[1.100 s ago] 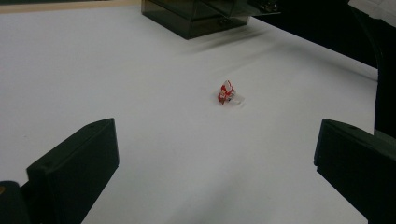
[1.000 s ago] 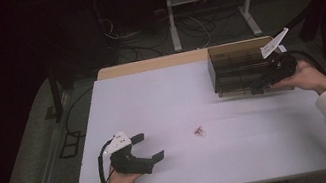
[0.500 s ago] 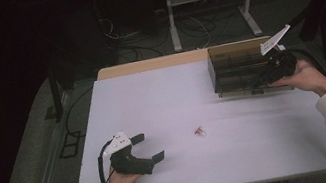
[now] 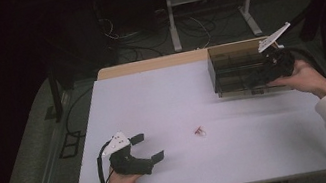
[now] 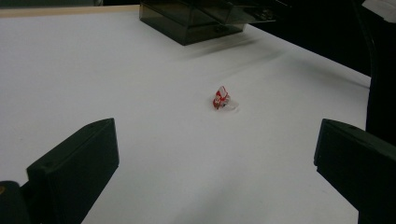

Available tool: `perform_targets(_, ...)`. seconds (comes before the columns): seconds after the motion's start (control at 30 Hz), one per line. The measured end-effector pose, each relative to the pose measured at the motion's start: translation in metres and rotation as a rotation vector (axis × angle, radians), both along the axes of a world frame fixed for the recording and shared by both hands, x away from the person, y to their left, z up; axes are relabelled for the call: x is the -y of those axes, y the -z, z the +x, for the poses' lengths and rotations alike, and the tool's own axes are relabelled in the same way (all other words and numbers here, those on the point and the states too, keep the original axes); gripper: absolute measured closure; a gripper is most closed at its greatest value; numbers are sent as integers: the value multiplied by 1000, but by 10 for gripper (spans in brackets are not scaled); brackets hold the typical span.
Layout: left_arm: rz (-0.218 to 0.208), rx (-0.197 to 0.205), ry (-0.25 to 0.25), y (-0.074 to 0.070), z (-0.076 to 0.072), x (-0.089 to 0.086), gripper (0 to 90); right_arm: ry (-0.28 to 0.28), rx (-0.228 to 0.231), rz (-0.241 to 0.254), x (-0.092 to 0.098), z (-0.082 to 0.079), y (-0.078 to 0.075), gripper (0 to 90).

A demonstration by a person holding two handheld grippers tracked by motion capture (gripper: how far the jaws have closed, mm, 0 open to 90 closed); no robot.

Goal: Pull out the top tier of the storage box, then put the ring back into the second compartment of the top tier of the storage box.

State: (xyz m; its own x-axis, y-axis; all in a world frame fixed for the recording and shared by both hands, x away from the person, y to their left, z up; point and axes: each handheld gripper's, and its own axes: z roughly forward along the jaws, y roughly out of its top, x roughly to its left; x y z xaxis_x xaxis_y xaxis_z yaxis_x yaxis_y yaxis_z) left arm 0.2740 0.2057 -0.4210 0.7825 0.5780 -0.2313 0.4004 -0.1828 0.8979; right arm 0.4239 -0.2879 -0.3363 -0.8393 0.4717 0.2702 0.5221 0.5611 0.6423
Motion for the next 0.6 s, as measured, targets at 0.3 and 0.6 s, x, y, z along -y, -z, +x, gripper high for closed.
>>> perform_targets(0.3,-1,0,-1,0,0,0,0,27,7,-3,-10,-12,-6,487)
perform_targets(0.6,-3,1,-2,0,0,0,0,54,36,2,-19,-25,-9,390)
